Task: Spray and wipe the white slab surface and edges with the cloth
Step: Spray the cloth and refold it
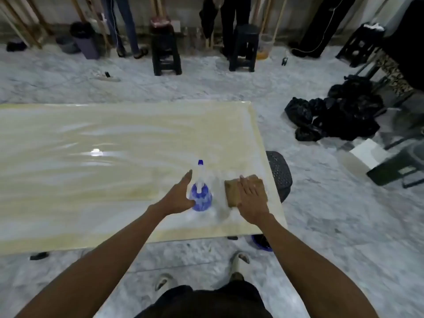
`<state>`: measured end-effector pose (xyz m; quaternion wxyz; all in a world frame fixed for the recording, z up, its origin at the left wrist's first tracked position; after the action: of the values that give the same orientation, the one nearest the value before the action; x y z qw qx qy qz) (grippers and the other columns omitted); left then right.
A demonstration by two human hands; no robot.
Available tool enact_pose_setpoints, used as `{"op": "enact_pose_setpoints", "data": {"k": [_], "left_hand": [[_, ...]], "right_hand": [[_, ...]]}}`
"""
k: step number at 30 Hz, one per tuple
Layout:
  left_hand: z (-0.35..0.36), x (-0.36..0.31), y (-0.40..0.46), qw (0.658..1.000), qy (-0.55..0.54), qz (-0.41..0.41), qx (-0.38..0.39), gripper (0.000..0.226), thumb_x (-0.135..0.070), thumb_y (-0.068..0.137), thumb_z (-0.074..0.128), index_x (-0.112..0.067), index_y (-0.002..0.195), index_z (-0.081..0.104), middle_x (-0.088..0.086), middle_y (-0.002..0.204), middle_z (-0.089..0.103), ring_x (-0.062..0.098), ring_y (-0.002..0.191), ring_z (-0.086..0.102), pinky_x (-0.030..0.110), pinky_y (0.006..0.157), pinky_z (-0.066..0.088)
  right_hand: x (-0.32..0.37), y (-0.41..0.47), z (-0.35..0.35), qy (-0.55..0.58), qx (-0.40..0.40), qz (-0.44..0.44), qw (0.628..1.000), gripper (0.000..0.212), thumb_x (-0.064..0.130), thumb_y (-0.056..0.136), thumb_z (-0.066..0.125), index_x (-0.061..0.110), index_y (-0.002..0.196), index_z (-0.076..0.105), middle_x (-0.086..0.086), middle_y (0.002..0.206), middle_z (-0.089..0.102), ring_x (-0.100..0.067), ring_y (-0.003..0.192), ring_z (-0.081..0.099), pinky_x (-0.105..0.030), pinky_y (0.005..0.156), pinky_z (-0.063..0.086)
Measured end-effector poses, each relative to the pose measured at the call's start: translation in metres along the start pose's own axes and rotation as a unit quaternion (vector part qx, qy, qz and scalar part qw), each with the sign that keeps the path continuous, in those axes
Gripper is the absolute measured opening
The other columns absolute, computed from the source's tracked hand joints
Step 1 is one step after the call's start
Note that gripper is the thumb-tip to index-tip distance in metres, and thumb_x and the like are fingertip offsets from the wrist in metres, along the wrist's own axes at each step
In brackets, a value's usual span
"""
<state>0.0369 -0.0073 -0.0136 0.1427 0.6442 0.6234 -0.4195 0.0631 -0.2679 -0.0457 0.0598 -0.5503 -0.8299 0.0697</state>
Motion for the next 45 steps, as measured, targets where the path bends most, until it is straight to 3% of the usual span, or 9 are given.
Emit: {"op": "enact_pose_setpoints", "data": {"k": [6, 14, 19, 21, 23, 26, 30, 33, 45], "left_hand": [[0.032, -0.018, 0.005, 0.973, -0.162, -0.041, -0.157, 0.086, -0.015, 0.079, 0.085, -0.027, 0.153, 0.042, -0.017, 0.122, 0.064, -0.002, 0.118, 0.060, 0.006, 0.086, 0.041], [0.051, -0.040, 0.014, 0.914, -0.187, -0.044, -0.356, 0.064, -0.009, 0.081, 0.084, -0.014, 0.138, 0.056, -0.005, 0.118, 0.068, -0.001, 0.112, 0.065, 0.014, 0.092, 0.050], [0.049, -0.049, 0.024, 0.882, -0.202, -0.063, -0.422, 0.044, -0.009, 0.090, 0.074, -0.007, 0.133, 0.062, 0.004, 0.116, 0.072, 0.009, 0.095, 0.071, 0.018, 0.085, 0.055], [0.047, -0.051, 0.029, 0.861, -0.227, -0.070, -0.450, 0.031, -0.003, 0.095, 0.065, -0.013, 0.124, 0.064, 0.010, 0.103, 0.072, 0.022, 0.087, 0.073, 0.038, 0.080, 0.059], [0.043, -0.056, 0.036, 0.859, -0.254, -0.046, -0.442, 0.038, 0.009, 0.095, 0.054, -0.013, 0.125, 0.063, 0.022, 0.105, 0.070, 0.038, 0.087, 0.071, 0.040, 0.072, 0.059], [0.034, -0.066, 0.050, 0.876, -0.240, -0.004, -0.418, 0.057, 0.013, 0.089, 0.046, -0.018, 0.134, 0.064, 0.029, 0.122, 0.066, 0.040, 0.094, 0.066, 0.025, 0.065, 0.059], [0.014, -0.081, 0.062, 0.899, -0.238, -0.008, -0.366, 0.042, 0.023, 0.087, 0.044, 0.009, 0.120, 0.066, 0.006, 0.093, 0.069, 0.039, 0.072, 0.063, 0.019, 0.054, 0.051], [-0.004, -0.105, 0.065, 0.900, -0.270, -0.016, -0.341, 0.041, 0.018, 0.091, 0.046, -0.013, 0.099, 0.072, -0.001, 0.078, 0.069, 0.023, 0.057, 0.061, 0.022, 0.050, 0.051], [-0.051, -0.155, 0.093, 0.953, -0.209, -0.025, -0.215, 0.019, -0.009, 0.088, 0.050, -0.011, 0.087, 0.069, -0.011, 0.055, 0.061, 0.015, 0.042, 0.055, 0.028, 0.051, 0.051]], "right_hand": [[-0.055, 0.005, 0.052, 0.056, 0.133, -0.060, 0.988, 0.070, 0.041, 0.103, 0.045, 0.021, 0.160, 0.010, -0.001, 0.168, -0.004, -0.028, 0.155, -0.009, -0.047, 0.125, 0.000], [-0.071, 0.031, 0.058, 0.015, 0.066, -0.175, 0.982, 0.064, 0.041, 0.072, 0.084, 0.026, 0.131, 0.062, -0.016, 0.135, 0.057, -0.039, 0.122, 0.057, -0.050, 0.098, 0.051], [-0.069, 0.036, 0.060, 0.049, 0.001, -0.196, 0.979, 0.042, 0.025, 0.071, 0.088, 0.026, 0.110, 0.075, -0.014, 0.131, 0.064, -0.036, 0.119, 0.062, -0.046, 0.090, 0.055], [-0.070, 0.043, 0.058, 0.115, 0.026, -0.169, 0.979, 0.031, 0.014, 0.083, 0.077, 0.015, 0.114, 0.071, -0.017, 0.131, 0.063, -0.039, 0.125, 0.057, -0.051, 0.100, 0.049], [-0.075, 0.053, 0.037, 0.234, 0.021, -0.085, 0.968, 0.013, 0.016, 0.095, 0.062, 0.008, 0.103, 0.068, -0.017, 0.106, 0.067, -0.038, 0.105, 0.060, -0.047, 0.089, 0.051], [-0.083, 0.073, -0.017, 0.479, 0.032, 0.048, 0.876, 0.026, 0.026, 0.107, 0.042, 0.014, 0.087, 0.053, 0.001, 0.075, 0.053, -0.016, 0.070, 0.049, -0.026, 0.063, 0.037], [-0.093, 0.106, -0.070, 0.774, 0.076, 0.174, 0.604, 0.037, 0.035, 0.106, 0.042, 0.008, 0.110, 0.068, -0.010, 0.111, 0.071, -0.025, 0.102, 0.065, -0.038, 0.088, 0.053], [-0.098, 0.125, -0.097, 0.867, 0.130, 0.145, 0.458, 0.057, 0.056, 0.098, 0.048, 0.014, 0.134, 0.061, -0.010, 0.131, 0.067, -0.029, 0.120, 0.064, -0.050, 0.101, 0.052], [-0.089, 0.157, -0.105, 0.868, 0.165, 0.152, 0.443, 0.058, 0.052, 0.095, 0.058, 0.011, 0.136, 0.057, -0.012, 0.127, 0.069, -0.032, 0.117, 0.066, -0.053, 0.102, 0.050]]}}
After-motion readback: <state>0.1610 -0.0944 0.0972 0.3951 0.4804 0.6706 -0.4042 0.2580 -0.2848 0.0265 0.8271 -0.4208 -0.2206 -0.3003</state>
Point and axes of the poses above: each hand's wrist, its own y-axis towards the middle knuckle, its own z-axis out of the palm, x = y × z, the point moved 4 cm from there along y, towards the middle knuckle
